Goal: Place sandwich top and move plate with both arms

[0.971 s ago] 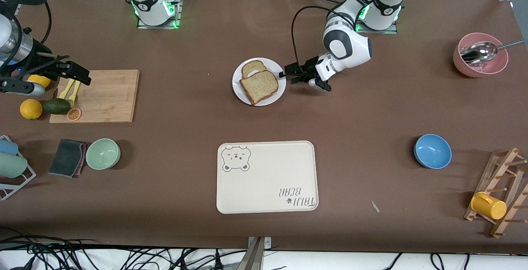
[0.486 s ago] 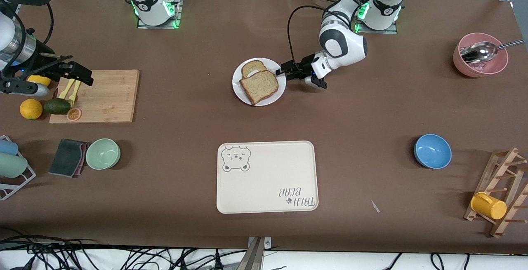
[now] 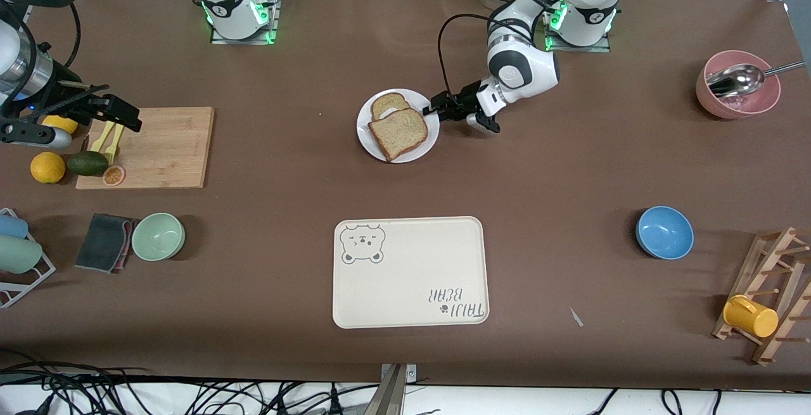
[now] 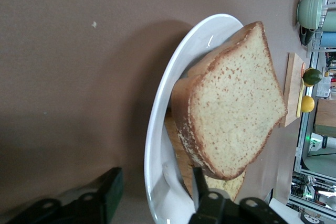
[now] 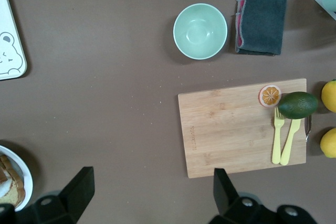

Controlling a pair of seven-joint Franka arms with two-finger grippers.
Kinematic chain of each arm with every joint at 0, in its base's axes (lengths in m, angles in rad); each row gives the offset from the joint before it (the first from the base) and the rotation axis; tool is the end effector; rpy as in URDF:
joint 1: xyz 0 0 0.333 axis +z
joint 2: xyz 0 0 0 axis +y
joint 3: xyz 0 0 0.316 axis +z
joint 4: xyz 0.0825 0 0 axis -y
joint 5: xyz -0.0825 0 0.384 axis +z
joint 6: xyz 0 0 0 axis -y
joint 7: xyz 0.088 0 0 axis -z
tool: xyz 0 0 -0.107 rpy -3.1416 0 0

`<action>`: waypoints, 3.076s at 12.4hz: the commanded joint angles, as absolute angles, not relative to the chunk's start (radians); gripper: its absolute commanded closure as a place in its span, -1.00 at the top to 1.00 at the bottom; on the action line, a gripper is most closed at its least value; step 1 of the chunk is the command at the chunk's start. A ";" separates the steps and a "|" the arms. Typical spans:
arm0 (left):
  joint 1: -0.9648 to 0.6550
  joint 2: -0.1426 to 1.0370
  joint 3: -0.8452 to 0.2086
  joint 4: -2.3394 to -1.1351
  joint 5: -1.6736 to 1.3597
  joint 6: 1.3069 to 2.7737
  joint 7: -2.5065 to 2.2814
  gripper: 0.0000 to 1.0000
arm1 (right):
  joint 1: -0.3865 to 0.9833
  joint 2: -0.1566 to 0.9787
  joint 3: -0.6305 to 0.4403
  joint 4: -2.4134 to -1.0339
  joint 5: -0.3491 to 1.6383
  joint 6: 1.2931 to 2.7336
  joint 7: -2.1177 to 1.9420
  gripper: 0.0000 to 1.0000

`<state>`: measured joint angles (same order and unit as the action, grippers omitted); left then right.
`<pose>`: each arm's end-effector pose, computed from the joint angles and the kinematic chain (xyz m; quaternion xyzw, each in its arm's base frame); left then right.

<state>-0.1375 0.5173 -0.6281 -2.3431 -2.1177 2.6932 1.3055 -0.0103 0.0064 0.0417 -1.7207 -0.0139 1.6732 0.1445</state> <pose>0.3256 -0.3184 0.1258 0.8980 0.0588 -0.0078 0.4359 0.5586 0.0161 0.5586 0.9981 -0.0556 -0.0262 0.0091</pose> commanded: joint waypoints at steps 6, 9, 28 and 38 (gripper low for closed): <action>-0.129 0.528 -0.630 -2.324 -2.158 2.714 1.356 -0.34 | -0.009 0.011 0.040 -1.701 -0.025 1.664 0.149 1.00; -0.133 0.531 -0.630 -2.324 -2.158 2.714 1.358 -0.71 | -0.009 0.011 0.040 -1.698 -0.023 1.664 0.149 1.00; -0.038 0.537 -0.624 -2.116 -2.160 2.802 1.217 -1.00 | 0.008 0.046 0.046 -1.660 0.018 1.713 0.149 1.00; -0.093 0.807 -0.536 -1.605 -2.138 2.970 1.085 -1.00 | 0.031 0.060 0.048 -1.663 0.017 1.736 0.161 1.00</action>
